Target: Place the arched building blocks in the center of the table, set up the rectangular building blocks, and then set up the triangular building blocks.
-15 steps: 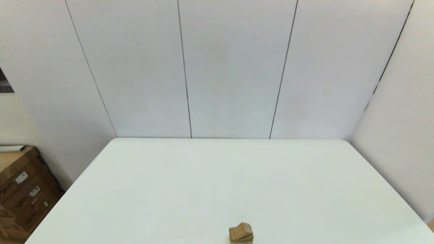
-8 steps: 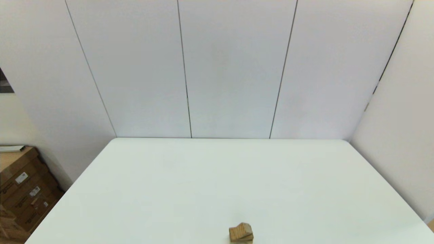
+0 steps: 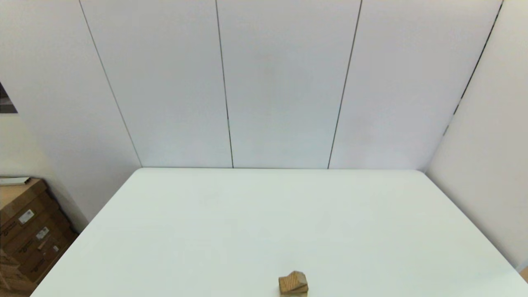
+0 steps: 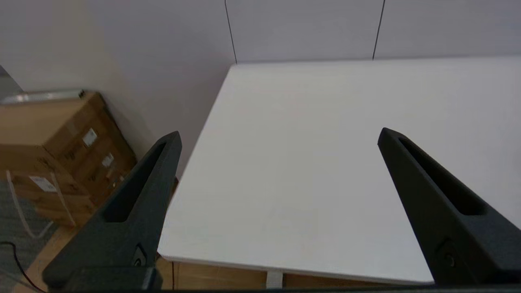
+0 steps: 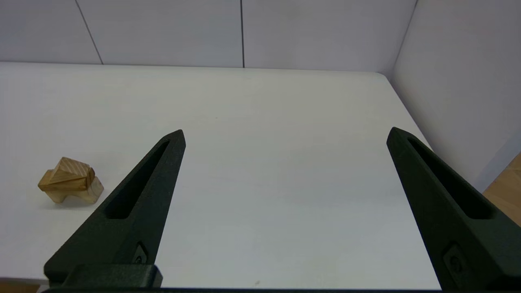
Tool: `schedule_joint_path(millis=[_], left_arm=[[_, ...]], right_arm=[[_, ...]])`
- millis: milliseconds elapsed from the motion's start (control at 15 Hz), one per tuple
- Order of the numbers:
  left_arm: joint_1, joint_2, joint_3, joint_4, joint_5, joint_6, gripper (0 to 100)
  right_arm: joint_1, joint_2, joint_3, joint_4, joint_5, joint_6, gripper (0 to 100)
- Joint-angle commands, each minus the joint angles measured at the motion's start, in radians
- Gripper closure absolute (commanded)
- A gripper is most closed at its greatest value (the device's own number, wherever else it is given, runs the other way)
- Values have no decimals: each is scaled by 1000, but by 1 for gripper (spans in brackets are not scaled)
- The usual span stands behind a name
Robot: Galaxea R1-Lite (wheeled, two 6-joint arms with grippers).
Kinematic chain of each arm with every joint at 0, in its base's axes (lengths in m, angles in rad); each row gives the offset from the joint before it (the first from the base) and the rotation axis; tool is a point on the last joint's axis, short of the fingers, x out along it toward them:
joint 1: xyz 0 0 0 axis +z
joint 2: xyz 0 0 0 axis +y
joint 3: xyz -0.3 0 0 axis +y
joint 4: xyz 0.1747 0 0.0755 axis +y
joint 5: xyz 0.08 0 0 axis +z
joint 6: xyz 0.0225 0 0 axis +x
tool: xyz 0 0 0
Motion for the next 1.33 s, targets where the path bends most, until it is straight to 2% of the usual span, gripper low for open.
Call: schedule_joint_path(millis=[67,200,267,400,1333], left_arm=[[0,-47,191,-122,-13,3,0],[0,-47,309,-282,-47,0,0],[0,-47,325,-303,-102,-25,0],[0,-47,358,-326,-126,-40,0],[0,-47,360,-337,-128,-57,0]], right_arm=[[0,1,0,0,0,-1,0],[0,1,0,0,0,-1,0],[0,1,0,0,0,-1,0],[0,1,0,0,0,-1,0],[0,1,-1,0,-7,2,0]])
